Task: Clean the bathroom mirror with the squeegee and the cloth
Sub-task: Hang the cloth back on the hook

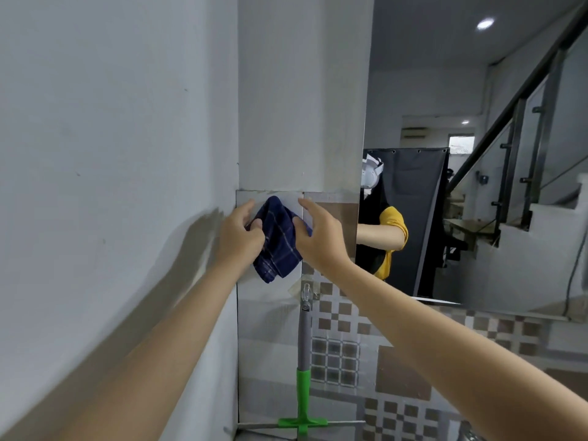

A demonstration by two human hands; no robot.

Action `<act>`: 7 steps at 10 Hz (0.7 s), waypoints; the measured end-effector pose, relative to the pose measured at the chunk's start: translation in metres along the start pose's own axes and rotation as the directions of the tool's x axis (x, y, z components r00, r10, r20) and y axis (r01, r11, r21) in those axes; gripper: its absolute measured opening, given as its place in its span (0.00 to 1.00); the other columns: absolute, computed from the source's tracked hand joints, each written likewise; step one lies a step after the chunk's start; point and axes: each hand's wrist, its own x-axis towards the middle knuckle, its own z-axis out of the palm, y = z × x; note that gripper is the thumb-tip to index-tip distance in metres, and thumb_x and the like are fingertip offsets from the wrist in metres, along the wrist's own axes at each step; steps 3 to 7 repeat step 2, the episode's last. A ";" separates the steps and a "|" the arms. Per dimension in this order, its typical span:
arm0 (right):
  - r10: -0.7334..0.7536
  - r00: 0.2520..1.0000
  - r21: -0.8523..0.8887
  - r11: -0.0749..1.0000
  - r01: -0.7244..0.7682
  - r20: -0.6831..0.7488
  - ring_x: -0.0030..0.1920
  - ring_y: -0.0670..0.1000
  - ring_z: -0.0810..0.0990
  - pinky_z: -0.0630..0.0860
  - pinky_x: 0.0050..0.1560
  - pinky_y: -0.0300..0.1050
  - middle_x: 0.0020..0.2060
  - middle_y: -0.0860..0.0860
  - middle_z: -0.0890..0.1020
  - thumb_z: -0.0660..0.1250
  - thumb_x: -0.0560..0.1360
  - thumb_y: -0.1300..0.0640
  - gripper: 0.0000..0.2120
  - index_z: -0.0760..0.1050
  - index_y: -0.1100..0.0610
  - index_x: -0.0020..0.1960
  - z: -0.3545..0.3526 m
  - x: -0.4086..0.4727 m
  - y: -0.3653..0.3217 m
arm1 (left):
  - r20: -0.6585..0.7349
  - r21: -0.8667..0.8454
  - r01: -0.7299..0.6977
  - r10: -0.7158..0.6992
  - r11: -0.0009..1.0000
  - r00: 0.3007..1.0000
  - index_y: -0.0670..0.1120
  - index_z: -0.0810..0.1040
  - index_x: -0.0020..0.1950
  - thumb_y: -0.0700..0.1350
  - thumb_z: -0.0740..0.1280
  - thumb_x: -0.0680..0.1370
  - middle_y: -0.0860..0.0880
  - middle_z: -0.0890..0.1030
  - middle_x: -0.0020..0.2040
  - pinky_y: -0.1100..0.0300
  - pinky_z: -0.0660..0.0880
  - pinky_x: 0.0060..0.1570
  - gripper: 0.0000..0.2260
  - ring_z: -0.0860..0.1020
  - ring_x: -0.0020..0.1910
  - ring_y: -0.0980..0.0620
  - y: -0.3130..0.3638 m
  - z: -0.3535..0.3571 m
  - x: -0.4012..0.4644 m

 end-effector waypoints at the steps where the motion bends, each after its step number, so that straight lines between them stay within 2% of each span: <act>1: -0.196 0.935 0.120 0.963 0.240 -0.294 0.58 0.48 0.79 0.76 0.61 0.47 0.56 0.52 0.81 0.66 0.77 0.61 0.15 0.74 0.60 0.64 -0.052 -0.082 -0.038 | -0.088 -0.156 -0.075 0.062 0.985 0.994 0.47 0.71 0.66 0.39 0.60 0.78 0.55 0.75 0.62 0.71 0.69 0.55 0.16 0.73 0.58 0.63 0.028 -0.004 -0.054; 2: -0.205 0.873 0.137 0.947 0.292 -0.442 0.50 0.44 0.81 0.79 0.53 0.44 0.49 0.52 0.81 0.69 0.76 0.55 0.14 0.77 0.61 0.58 -0.079 -0.032 0.052 | -0.114 -0.219 -0.184 0.162 0.958 0.980 0.47 0.74 0.63 0.40 0.62 0.78 0.59 0.78 0.59 0.69 0.72 0.57 0.14 0.75 0.58 0.64 0.025 -0.013 -0.163; 7: -0.205 0.873 0.137 0.947 0.292 -0.442 0.50 0.44 0.81 0.79 0.53 0.44 0.49 0.52 0.81 0.69 0.76 0.55 0.14 0.77 0.61 0.58 -0.079 -0.032 0.052 | -0.114 -0.219 -0.184 0.162 0.958 0.980 0.47 0.74 0.63 0.40 0.62 0.78 0.59 0.78 0.59 0.69 0.72 0.57 0.14 0.75 0.58 0.64 0.025 -0.013 -0.163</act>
